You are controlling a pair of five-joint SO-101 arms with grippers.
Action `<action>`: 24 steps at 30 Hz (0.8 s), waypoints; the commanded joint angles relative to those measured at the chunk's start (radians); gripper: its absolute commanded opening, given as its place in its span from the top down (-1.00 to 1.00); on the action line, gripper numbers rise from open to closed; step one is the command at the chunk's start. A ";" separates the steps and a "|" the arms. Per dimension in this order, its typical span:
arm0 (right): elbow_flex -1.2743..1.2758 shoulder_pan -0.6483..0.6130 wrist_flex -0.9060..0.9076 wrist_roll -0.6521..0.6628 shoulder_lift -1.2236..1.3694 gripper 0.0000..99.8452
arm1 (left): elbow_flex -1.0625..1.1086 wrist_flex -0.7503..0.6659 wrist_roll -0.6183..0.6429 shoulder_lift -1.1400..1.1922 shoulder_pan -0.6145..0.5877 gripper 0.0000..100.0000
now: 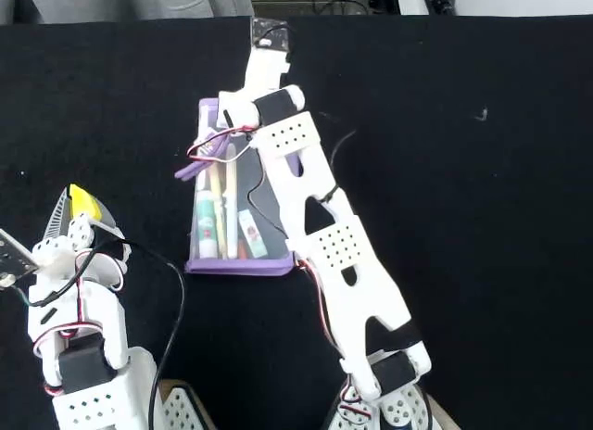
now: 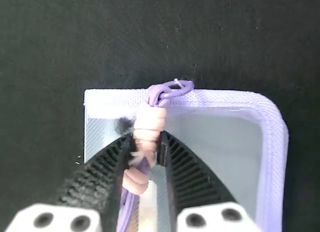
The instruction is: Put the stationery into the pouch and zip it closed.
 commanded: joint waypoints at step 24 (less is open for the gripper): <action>-0.067 -0.020 0.066 0.551 -0.727 0.98 | -0.015 -0.025 0.012 -0.006 -0.007 0.94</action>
